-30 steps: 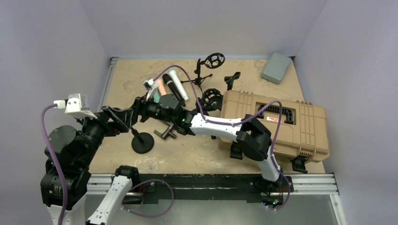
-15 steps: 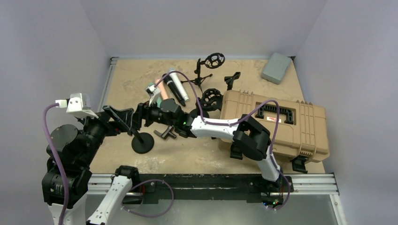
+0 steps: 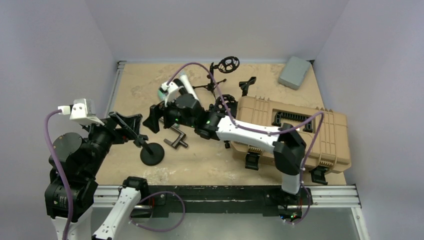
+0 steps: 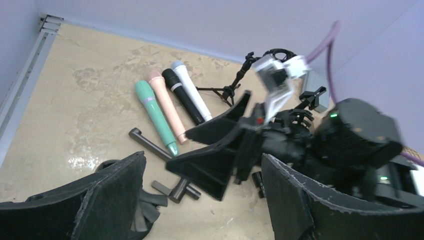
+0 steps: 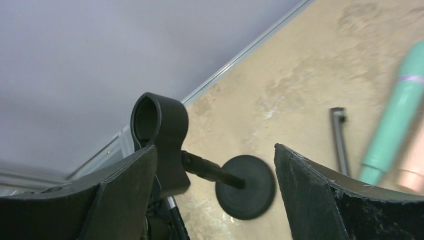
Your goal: Remove the microphone from the stand
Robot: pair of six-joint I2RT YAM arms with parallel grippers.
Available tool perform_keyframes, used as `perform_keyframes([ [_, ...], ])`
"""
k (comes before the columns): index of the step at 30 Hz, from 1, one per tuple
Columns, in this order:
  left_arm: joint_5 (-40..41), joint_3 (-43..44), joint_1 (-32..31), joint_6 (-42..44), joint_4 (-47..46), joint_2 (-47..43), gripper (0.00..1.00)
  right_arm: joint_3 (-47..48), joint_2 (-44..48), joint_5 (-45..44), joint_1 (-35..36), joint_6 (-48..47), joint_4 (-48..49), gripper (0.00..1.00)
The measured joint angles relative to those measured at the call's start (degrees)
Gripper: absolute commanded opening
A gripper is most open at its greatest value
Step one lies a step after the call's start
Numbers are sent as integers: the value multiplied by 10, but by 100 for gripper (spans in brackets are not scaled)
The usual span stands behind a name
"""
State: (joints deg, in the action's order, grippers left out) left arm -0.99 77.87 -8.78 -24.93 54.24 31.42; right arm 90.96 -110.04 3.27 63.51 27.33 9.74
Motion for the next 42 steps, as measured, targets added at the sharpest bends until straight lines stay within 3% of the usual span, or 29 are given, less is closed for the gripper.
perform_keyframes([
  [8, -14, -25, 0, -19, -59, 18, 84, -100, 228, -78, -73, -52, -67, 84],
  [17, -92, -50, 0, -35, -122, 100, 85, -239, 547, -313, -93, -147, -139, 84],
  [22, -125, -50, 0, -23, -144, 114, 86, -262, 681, -446, -93, -186, -154, 84],
  [30, -139, -30, 0, 0, -197, 78, 87, -250, 745, -530, -93, -266, -150, 88],
  [42, -89, -30, 0, 26, -283, -32, 88, -240, 830, -531, -93, -322, -128, 90],
])
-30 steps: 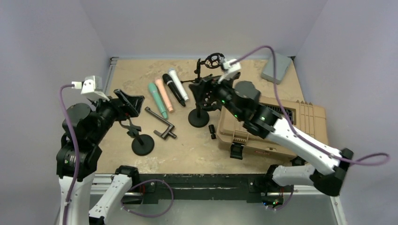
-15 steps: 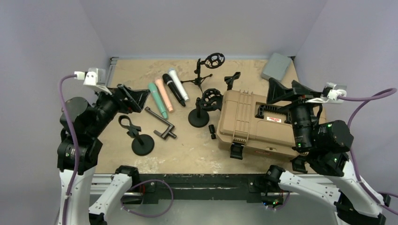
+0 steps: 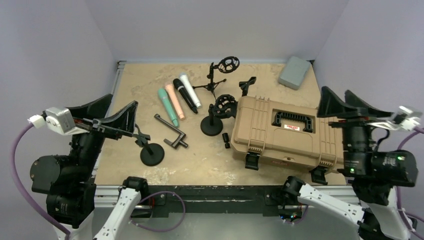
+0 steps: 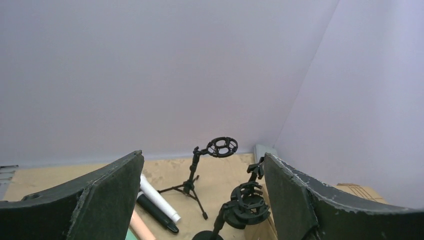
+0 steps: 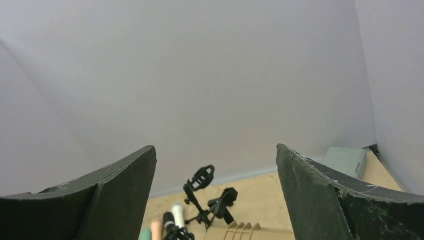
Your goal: Remove the microphone from the stand
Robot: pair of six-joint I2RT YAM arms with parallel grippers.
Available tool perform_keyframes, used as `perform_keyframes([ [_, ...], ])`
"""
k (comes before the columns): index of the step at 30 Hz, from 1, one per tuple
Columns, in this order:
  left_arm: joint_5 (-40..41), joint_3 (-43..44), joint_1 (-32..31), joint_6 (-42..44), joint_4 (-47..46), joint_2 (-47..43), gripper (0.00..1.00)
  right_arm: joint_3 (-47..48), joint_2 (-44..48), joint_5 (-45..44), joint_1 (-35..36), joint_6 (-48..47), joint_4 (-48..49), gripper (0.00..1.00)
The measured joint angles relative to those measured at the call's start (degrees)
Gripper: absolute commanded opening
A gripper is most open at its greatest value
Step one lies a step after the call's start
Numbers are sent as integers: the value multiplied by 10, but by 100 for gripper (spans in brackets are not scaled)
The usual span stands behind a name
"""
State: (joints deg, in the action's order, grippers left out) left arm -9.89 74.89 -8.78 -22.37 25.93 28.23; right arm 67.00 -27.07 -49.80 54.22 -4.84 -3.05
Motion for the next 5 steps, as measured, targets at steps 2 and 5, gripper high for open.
perform_keyframes([
  [2, 7, 0, 0, 4, -3, -6, 88, 5, 19, 9, 0, -1, 10, 94],
  [5, 11, -1, 0, 5, -9, -9, 88, 3, 46, 27, 0, -2, 30, 96],
])
